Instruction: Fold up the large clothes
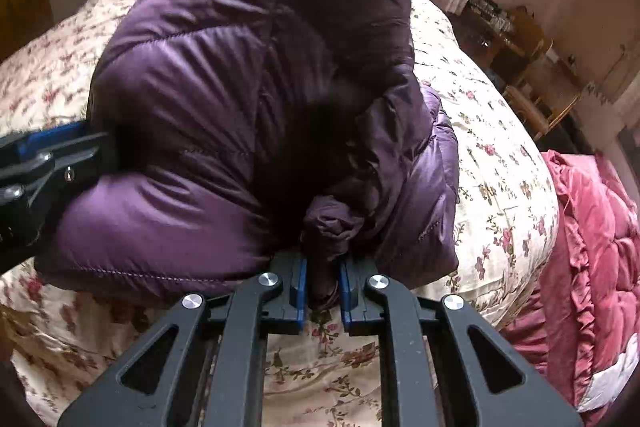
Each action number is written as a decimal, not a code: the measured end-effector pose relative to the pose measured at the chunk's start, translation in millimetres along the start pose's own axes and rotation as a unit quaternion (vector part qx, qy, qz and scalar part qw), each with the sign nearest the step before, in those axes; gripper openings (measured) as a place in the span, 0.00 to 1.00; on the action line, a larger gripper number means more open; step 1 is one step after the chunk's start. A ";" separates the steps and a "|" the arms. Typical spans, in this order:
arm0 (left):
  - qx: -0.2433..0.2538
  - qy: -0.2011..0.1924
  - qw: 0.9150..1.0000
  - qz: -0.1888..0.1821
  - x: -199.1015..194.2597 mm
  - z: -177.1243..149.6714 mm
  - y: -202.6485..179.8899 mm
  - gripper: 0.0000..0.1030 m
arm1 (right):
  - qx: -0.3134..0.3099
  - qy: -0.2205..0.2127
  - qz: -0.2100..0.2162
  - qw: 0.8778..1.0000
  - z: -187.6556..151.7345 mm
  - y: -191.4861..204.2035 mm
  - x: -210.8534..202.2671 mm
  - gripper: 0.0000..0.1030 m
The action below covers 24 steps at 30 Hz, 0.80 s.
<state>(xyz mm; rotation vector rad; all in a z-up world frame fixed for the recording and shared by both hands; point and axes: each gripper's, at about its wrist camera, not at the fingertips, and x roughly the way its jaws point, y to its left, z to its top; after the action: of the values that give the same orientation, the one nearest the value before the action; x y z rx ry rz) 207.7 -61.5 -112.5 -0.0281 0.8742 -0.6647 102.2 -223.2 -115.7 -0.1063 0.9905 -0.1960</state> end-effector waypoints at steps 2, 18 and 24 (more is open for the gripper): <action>-0.002 0.000 1.000 0.000 -2.8 1.2 1.0 0.44 | 0.002 -0.006 -0.001 1.000 1.4 -1.1 -6.1 0.12; 0.020 -0.012 0.999 0.029 -20.2 -2.3 -11.2 0.44 | 0.003 -0.064 -0.020 0.998 8.7 -0.5 -59.9 0.64; 0.038 -0.013 0.998 0.041 -19.3 -4.6 -17.4 0.44 | 0.006 -0.056 -0.013 0.998 13.4 1.3 -54.9 0.43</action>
<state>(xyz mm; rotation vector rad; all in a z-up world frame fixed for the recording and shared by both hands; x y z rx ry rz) 186.5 -63.7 -97.1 0.0671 0.8193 -0.6182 84.5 -210.3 -63.6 -0.1178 0.8772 -0.2187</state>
